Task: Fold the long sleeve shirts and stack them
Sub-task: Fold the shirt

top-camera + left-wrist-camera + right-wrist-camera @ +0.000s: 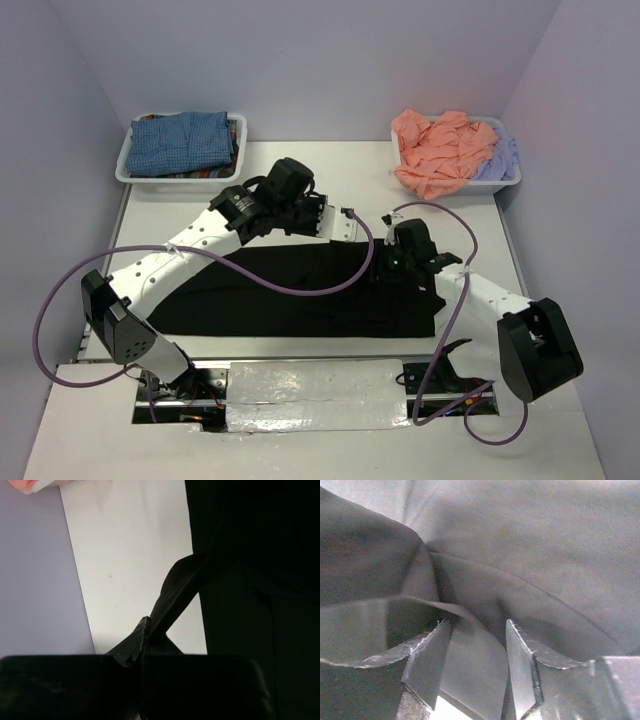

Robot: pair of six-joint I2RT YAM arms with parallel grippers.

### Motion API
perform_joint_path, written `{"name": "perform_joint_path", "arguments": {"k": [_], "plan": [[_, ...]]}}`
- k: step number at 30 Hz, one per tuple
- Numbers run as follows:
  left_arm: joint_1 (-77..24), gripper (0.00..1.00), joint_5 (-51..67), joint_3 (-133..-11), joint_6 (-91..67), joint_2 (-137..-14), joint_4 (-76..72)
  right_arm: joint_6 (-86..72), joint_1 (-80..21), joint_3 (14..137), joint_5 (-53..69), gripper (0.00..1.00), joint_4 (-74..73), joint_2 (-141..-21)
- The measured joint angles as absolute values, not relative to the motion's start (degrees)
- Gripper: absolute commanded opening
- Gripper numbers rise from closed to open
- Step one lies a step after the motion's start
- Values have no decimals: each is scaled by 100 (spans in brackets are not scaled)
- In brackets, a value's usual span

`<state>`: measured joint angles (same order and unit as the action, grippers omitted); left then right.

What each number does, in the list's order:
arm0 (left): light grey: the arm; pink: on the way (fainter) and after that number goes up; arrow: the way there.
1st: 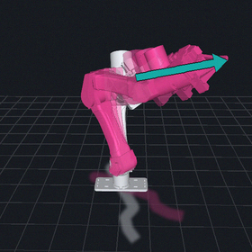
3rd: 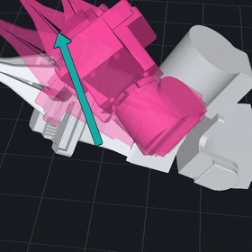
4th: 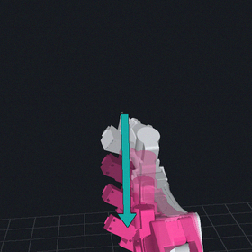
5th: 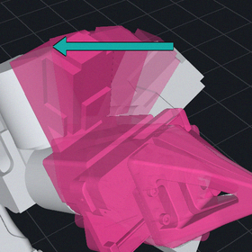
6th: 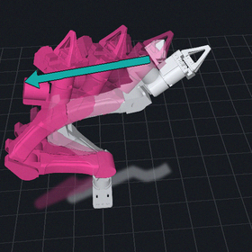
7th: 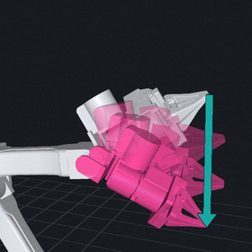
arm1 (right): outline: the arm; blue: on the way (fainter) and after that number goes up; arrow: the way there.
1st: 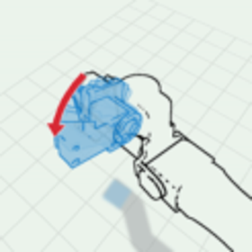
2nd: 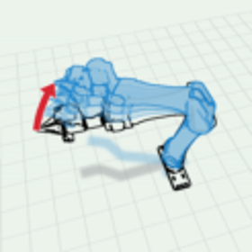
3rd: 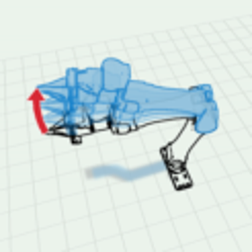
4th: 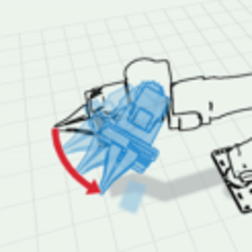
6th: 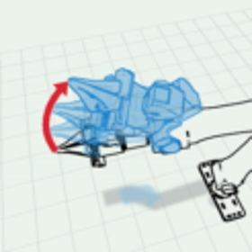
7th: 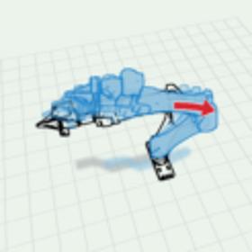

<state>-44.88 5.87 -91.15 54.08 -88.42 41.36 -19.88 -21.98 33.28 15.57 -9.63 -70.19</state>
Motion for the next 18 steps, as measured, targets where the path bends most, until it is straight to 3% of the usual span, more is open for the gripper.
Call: {"name": "perform_joint_path", "arguments": {"k": [3,5,7,11,18], "plan": [[-4488,0,672,-9026,5435,-8838,4064,-1957,-2211,3308,1695,36,-685,-7183],[-4488,0,707,-9000,5454,-8838,4066,-1970,-2241,3216,1752,14,-508,-7282],[-4488,0,740,-9000,5513,-8838,4058,-2023,-2263,3100,1737,0,-473,-7308],[-4488,0,705,-9000,5518,-8838,4056,-2193,-2263,3033,1518,0,-657,-7133],[-4748,0,-172,-9376,5192,-9295,4069,-2814,-2263,2869,816,0,-1280,-5511]]}}
